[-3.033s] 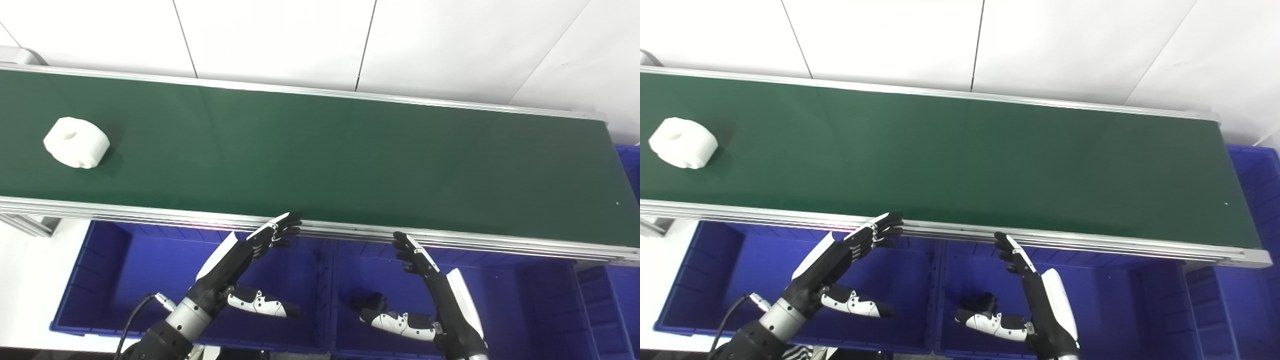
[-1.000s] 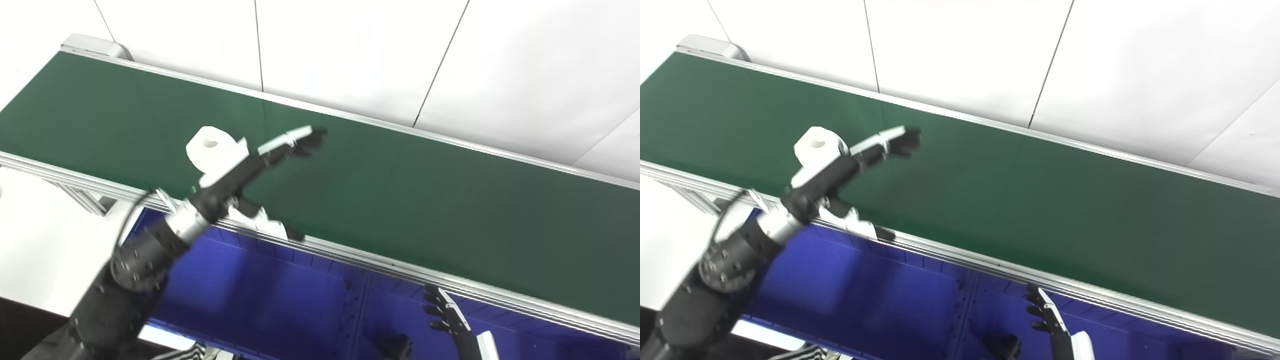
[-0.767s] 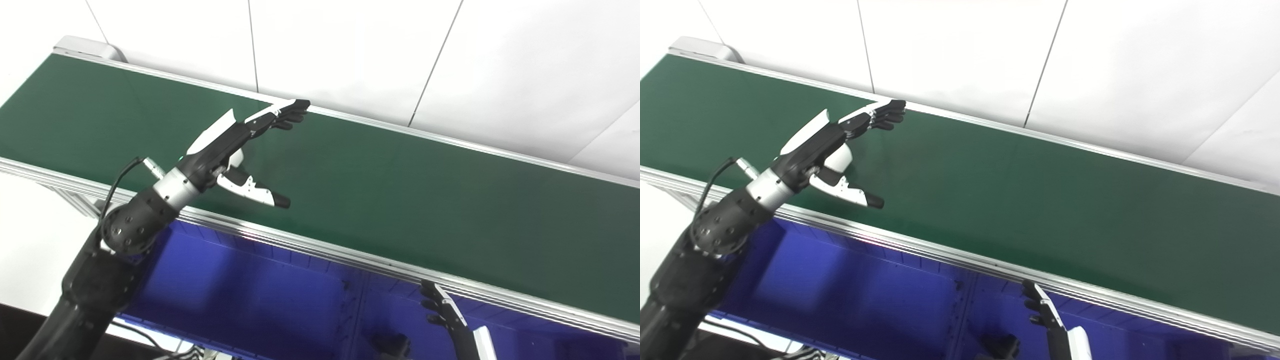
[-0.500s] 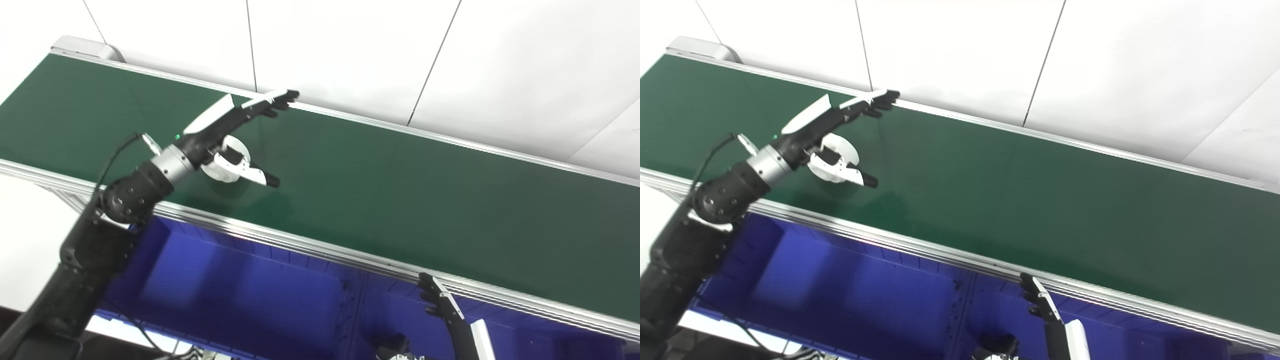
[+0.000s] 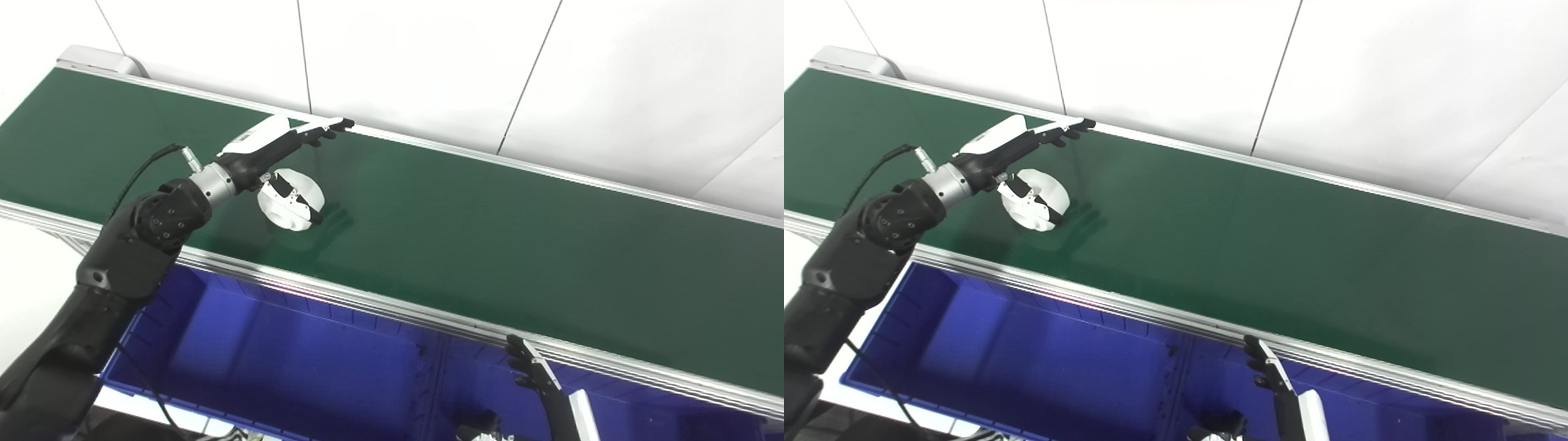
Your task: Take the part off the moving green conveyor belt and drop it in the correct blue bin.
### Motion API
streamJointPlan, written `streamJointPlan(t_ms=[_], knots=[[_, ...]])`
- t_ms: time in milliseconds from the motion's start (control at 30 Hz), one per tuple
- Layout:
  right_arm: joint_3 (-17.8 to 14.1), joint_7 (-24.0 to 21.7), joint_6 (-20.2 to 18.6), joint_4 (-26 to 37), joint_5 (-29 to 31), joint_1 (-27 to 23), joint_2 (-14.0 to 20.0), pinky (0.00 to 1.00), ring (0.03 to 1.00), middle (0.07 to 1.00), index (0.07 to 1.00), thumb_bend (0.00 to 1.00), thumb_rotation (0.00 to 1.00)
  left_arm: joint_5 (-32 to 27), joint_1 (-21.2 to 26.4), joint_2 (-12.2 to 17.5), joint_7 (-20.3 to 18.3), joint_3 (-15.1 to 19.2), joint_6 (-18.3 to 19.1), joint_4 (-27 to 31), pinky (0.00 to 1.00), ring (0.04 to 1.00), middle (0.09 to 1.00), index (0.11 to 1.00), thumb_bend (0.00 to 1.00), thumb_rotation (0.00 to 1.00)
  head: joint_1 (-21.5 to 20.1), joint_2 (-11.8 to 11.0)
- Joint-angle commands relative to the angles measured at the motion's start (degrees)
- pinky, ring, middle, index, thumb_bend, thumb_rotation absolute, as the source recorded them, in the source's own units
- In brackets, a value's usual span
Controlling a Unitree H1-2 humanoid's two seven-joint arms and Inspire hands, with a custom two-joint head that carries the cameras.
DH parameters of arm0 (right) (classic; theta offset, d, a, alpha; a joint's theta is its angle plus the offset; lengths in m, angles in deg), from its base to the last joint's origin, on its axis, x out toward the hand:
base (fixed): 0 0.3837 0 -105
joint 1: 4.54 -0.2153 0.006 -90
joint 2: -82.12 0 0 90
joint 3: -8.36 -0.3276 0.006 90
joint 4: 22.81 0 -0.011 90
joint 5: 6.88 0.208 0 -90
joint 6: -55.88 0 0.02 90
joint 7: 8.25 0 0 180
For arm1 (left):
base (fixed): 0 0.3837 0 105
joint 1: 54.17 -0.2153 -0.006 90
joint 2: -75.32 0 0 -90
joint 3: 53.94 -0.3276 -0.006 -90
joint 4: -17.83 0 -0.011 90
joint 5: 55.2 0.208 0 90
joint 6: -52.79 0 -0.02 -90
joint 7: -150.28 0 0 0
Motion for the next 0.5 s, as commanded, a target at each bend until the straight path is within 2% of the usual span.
streamJointPlan(t_ms=[0, 167, 267, 467], knots=[[0.21, 1.29, 3.86, 0.89, 0.14, 0.1, -0.28, 0.78, 0.834, 0.858, 0.887, 0.84, 0.14, 1.79, 2.86, 1.66, 2.8, -0.18, -2.49, -0.45, 0.76, 0.861, 0.922, 0.93, 0.82, 0.0, 0.05, 0.01], [0.57, 1.3, 3.44, 1.39, 0.19, 0.3, -0.33, 0.78, 0.837, 0.862, 0.888, 0.84, 0.13, 2.87, 3.29, 2.12, 2.39, -1.75, -2.74, -2.74, 0.74, 0.853, 0.914, 0.925, 0.85, 0.0, -0.02, 0.26], [0.62, 1.31, 3.32, 1.61, 0.07, 0.48, -0.22, 0.78, 0.839, 0.864, 0.891, 0.84, 0.14, 4.67, 3.24, 2.45, 3.84, -3.01, -3.26, -3.54, 0.73, 0.835, 0.9, 0.911, 0.86, 0.0, -0.01, 0.46], [0.61, 1.15, 3.24, 2.09, 0.25, 0.73, -0.03, 0.79, 0.84, 0.864, 0.893, 0.83, 0.15, 5.63, 2.1, 1.73, 1.96, -4.41, -0.07, -2.37, 0.7, 0.811, 0.882, 0.889, 0.83, 0.0, 0.15, 0.78]])
